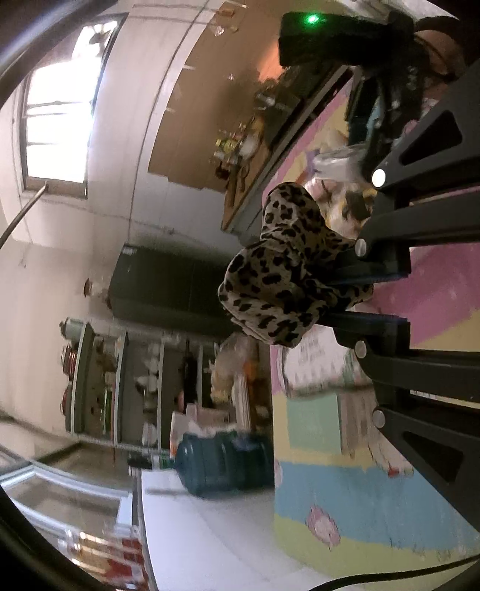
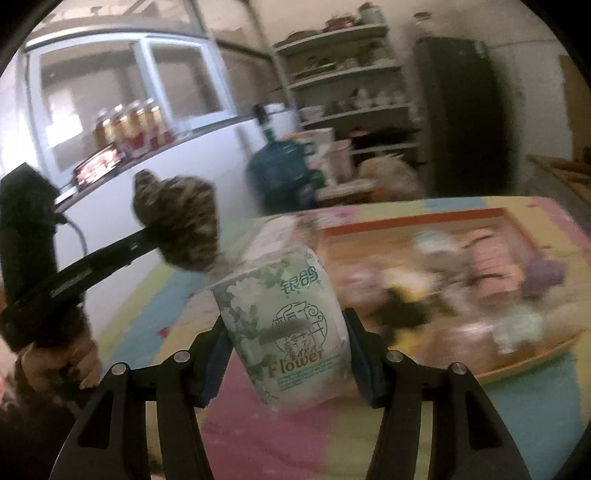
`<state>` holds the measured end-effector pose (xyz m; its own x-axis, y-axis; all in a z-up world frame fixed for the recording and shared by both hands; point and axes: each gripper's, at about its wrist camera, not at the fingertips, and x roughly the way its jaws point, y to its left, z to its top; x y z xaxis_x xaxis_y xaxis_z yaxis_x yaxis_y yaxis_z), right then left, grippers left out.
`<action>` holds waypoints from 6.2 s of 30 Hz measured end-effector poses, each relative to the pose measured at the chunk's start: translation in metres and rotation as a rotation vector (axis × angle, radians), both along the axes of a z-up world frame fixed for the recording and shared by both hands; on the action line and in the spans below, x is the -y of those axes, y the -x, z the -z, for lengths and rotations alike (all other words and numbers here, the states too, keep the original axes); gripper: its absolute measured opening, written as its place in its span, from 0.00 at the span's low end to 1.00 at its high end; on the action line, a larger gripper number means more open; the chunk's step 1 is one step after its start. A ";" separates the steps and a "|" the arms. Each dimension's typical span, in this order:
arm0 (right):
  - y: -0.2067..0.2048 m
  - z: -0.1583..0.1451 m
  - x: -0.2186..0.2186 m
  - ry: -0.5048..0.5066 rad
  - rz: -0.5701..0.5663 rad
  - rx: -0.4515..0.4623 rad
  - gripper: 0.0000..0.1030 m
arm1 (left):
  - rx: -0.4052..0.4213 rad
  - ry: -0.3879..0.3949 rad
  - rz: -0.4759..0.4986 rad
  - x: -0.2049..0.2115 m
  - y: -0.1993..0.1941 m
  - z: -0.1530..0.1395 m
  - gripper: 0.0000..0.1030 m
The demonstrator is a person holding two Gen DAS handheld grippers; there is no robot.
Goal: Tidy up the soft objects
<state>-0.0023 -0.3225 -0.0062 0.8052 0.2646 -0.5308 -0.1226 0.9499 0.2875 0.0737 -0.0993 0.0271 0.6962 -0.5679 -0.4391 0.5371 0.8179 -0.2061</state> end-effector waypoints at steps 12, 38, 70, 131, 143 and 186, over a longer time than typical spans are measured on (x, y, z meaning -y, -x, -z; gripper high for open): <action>0.008 -0.002 0.101 0.068 0.222 0.004 0.57 | -0.039 -0.004 0.155 0.092 -0.002 0.009 0.13; -0.022 0.035 0.159 0.050 0.254 -0.080 0.57 | -0.196 -0.126 0.189 0.190 -0.045 0.073 0.13; -0.036 0.035 0.144 0.042 0.210 -0.017 0.72 | -0.137 -0.061 0.153 0.160 -0.031 0.053 0.49; 0.133 -0.029 -0.097 0.265 0.400 0.195 0.72 | 0.115 -0.157 -0.440 -0.035 0.170 -0.002 0.49; 0.136 -0.030 -0.112 0.287 0.366 0.193 0.72 | 0.093 -0.162 -0.465 -0.044 0.172 0.001 0.49; 0.130 -0.024 -0.117 0.272 0.341 0.176 0.72 | 0.074 -0.163 -0.483 -0.047 0.168 0.008 0.49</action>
<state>-0.1327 -0.2054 0.0175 0.9060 -0.1609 -0.3915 0.1854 0.9823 0.0254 -0.0940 -0.0522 0.0189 0.8947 -0.1025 -0.4348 0.0988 0.9946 -0.0312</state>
